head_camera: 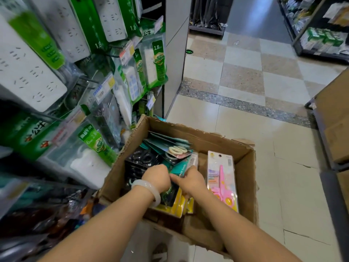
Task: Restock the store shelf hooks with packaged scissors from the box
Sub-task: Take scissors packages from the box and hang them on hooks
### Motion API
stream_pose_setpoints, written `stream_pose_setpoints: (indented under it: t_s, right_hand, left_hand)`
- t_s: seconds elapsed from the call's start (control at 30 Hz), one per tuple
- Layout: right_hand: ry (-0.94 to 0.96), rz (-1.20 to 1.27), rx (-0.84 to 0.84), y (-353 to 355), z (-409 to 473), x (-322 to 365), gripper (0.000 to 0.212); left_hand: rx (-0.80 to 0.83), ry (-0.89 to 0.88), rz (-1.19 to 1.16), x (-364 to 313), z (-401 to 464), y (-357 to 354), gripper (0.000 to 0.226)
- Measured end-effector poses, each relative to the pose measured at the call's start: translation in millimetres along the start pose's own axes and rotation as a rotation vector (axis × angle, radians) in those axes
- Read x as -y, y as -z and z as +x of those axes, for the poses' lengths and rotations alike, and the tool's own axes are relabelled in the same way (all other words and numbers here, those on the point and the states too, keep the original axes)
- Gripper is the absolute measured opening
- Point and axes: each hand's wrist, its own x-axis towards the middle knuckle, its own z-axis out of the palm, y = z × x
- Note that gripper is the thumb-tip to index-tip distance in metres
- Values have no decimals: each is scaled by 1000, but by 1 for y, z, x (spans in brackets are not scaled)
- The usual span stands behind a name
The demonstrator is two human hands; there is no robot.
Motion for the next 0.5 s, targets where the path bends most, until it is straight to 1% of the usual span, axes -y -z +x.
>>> stream_pose_setpoints:
  t_s: [0.03,0.1,0.17,0.2,0.27,0.33,0.43,0.5]
  right_hand:
    - [-20,-16,-2,-2,2,-1,60]
    - [-55,2,16,-4,4,-2,53]
    - [-112,78,60,-3,5,-1,43]
    - [-143,112,87,-3,6,-1,38]
    - [-179,155,121,-3,8,-2,27]
    - [-197,193,116,-4,9,-4,20]
    - [-215,244,92,-5,9,-5,15]
    - [-190,217,67,-4,7,-4,12]
  left_hand:
    - [45,-17,-51,3,2,3,26]
    - [115,-38,-165,10,0,8,33]
    - [129,-36,-260,18,-3,11,40]
    - [115,-22,-289,21,-5,10,39]
    - [42,15,-267,24,-8,5,30]
    - [-5,42,-172,23,-14,0,21]
    - [1,49,-65,13,-21,-4,14]
    - [29,65,-115,7,-18,-4,10]
